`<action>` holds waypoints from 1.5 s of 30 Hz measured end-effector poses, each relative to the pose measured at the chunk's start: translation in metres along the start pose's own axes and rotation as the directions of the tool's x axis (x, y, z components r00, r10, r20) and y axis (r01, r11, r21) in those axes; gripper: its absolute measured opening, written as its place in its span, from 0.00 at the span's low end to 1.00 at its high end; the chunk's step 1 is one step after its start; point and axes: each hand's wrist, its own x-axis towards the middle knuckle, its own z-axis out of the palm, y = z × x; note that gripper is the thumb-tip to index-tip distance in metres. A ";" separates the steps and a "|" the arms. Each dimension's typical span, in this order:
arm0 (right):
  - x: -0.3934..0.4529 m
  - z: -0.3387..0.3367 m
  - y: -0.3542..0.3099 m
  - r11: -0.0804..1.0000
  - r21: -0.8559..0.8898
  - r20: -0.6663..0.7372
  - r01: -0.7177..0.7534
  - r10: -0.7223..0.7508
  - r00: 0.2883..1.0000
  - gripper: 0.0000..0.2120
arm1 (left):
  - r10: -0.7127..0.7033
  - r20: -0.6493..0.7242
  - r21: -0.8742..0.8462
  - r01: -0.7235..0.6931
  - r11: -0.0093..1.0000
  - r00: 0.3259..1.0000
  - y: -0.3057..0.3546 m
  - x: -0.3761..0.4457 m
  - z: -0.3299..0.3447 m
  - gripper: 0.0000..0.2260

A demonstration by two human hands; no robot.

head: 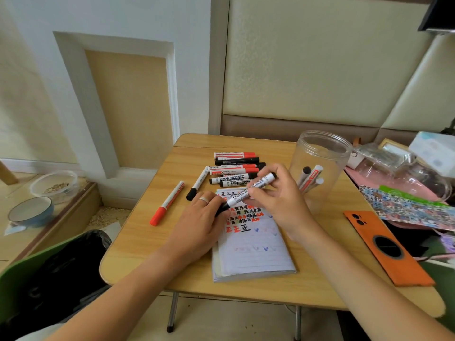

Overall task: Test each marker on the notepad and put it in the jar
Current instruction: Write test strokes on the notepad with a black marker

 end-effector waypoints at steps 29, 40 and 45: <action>-0.016 0.004 0.023 0.214 -0.820 0.491 0.530 -0.213 0.845 0.15 | 0.058 -0.028 -0.039 -0.059 0.998 0.998 0.001 0.004 0.001 0.17; -0.021 0.012 0.028 0.214 -0.930 0.310 0.300 0.015 0.951 0.17 | -0.183 -0.256 0.101 0.214 0.971 0.949 0.002 0.001 -0.004 0.05; -0.025 0.014 0.025 0.275 -0.925 0.279 0.260 0.031 0.960 0.16 | -0.330 -0.230 0.201 0.377 0.904 0.915 -0.004 0.001 -0.002 0.10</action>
